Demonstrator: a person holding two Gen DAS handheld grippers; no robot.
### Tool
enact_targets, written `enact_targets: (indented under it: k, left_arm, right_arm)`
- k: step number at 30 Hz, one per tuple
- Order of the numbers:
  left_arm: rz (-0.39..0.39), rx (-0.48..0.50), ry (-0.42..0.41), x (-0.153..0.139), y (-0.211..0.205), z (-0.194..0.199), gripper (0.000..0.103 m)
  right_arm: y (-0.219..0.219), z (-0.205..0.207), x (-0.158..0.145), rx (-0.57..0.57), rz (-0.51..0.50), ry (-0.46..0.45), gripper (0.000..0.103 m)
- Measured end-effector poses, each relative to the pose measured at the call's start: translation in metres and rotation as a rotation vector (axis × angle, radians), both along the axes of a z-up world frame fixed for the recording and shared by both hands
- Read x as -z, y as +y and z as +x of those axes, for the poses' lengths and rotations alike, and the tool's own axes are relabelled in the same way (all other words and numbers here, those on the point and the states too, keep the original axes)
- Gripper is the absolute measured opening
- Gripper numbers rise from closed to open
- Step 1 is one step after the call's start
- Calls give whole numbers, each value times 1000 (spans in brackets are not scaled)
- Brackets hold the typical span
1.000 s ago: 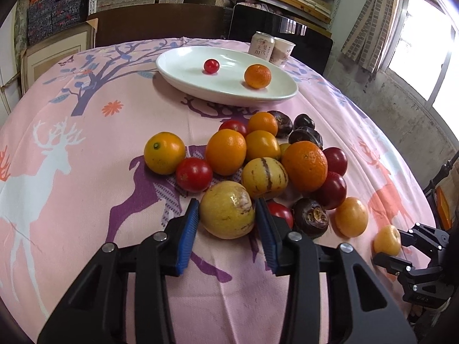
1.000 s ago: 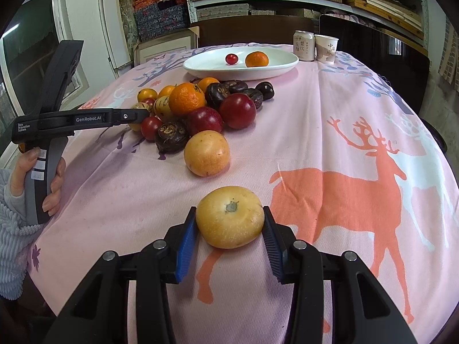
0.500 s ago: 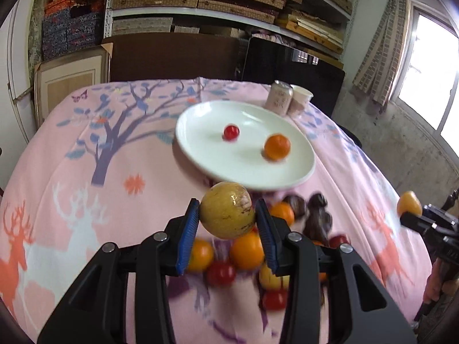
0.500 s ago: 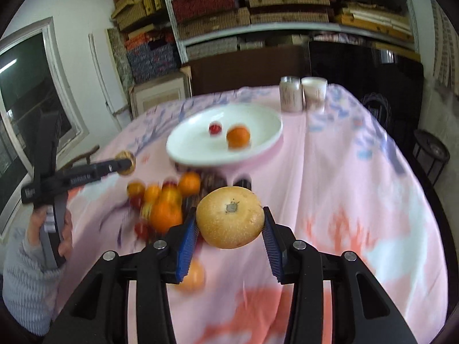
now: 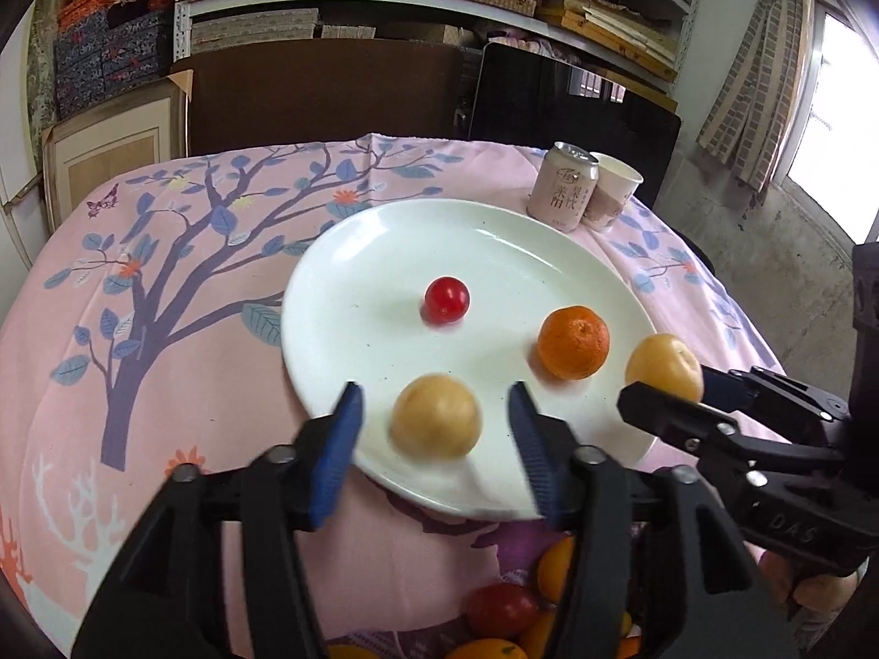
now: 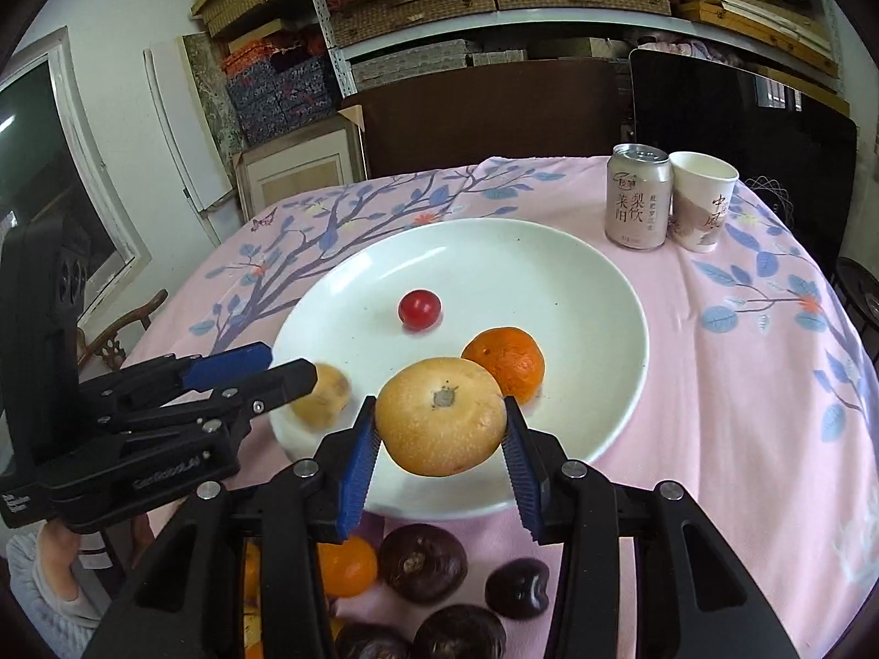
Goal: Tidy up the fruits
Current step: 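Carry both pale fruits onto the white plate and open both tools, then grasp a small yellow citrus with the left tool while the right tool reaches toward the plums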
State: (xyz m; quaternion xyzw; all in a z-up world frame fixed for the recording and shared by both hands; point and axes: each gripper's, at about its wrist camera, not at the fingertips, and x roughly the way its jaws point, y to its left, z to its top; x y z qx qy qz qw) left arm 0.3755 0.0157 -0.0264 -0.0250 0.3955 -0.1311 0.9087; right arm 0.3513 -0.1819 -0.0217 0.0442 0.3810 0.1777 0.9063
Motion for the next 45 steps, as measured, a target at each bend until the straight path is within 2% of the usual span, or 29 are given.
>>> enact_targets:
  k: [4, 6, 7, 9, 11, 13, 17, 22, 26, 29, 33, 36, 40, 45]
  left_arm:
    - [7, 14, -1, 3, -2, -3, 65]
    - [8, 5, -17, 0, 1, -8, 77]
    - [10, 1, -27, -2, 3, -12, 79]
    - [20, -14, -54, -8, 9, -21, 86]
    - [25, -33, -74, -13, 16, -31, 88]
    - [25, -51, -83, -16, 26, -39, 88]
    - [16, -111, -79, -12, 55, -70, 92]
    - [-42, -210, -47, 3, 90, -108, 96]
    - [-62, -209, -31, 11, 93, -124, 96]
    - [-23, -165, -25, 17, 78, -135, 96]
    - [85, -132, -26, 24, 57, -139, 96]
    - [150, -132, -30, 29, 50, -138, 96]
    - [188, -143, -2, 37, 50, -128, 96]
    - [185, -160, 2, 38, 55, -117, 96]
  right_arm:
    - [-10, -2, 1, 25, -2, -27, 62]
    - [-16, -7, -4, 34, 20, -46, 66]
    - [-21, -10, -7, 46, 28, -58, 67]
    - [-31, -17, -10, 71, 42, -79, 78]
    - [-43, -23, -12, 104, 77, -96, 85]
    - [-53, -29, -11, 127, 110, -102, 86]
    - [-70, -53, -1, 148, 152, -80, 96]
    - [-84, -86, 7, 188, 156, -83, 100]
    - [-89, -109, 11, 189, 153, -103, 100]
    - [-90, -115, 14, 197, 135, -100, 100]
    - [-93, -116, 14, 217, 136, -107, 100]
    - [-96, -112, 18, 220, 162, -73, 100]
    - [-97, -112, 20, 222, 167, -64, 100]
    - [-96, -112, 21, 223, 166, -62, 100]
